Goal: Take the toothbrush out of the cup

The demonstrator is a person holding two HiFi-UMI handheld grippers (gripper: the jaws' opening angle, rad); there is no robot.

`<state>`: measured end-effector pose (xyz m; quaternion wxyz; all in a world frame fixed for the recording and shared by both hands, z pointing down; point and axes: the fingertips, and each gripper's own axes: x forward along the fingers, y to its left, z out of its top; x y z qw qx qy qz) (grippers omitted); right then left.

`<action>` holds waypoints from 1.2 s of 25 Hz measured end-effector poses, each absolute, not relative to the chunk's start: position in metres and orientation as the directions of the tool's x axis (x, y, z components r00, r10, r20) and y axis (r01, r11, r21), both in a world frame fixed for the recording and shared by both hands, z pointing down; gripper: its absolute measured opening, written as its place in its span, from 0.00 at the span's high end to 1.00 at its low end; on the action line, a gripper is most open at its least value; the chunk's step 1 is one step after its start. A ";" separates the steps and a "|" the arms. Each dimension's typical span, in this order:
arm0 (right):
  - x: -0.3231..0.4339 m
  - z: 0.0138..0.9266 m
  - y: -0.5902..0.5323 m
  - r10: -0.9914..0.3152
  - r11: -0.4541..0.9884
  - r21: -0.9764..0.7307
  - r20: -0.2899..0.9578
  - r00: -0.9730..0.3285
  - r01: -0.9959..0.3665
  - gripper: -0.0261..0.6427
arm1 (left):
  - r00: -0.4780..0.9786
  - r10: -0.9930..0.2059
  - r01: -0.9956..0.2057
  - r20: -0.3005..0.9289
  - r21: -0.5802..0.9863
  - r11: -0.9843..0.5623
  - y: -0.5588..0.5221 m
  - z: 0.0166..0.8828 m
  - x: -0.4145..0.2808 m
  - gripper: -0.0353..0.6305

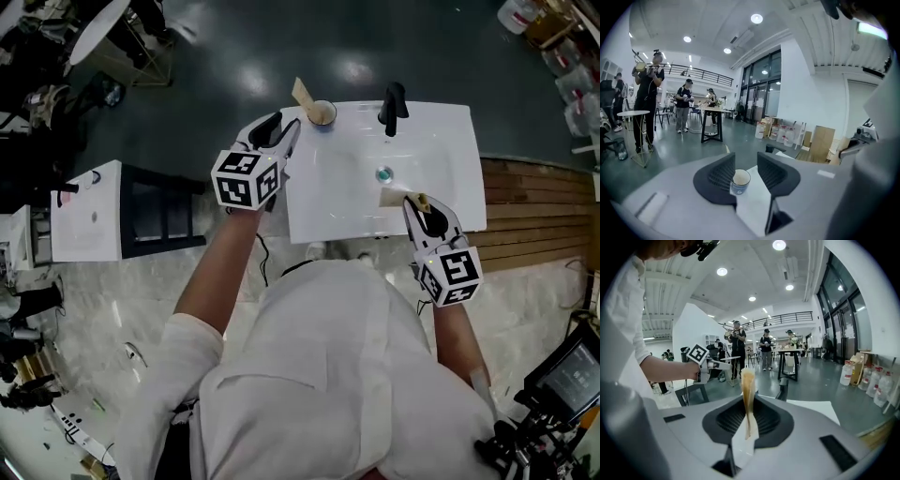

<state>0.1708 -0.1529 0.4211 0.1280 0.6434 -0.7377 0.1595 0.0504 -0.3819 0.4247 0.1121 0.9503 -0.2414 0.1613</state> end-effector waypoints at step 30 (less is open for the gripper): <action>0.169 0.428 -0.105 -0.876 -0.171 -0.063 0.466 0.123 -0.983 0.89 | 0.820 -0.412 -0.504 0.397 0.160 -0.849 -0.463 0.482 0.100 0.91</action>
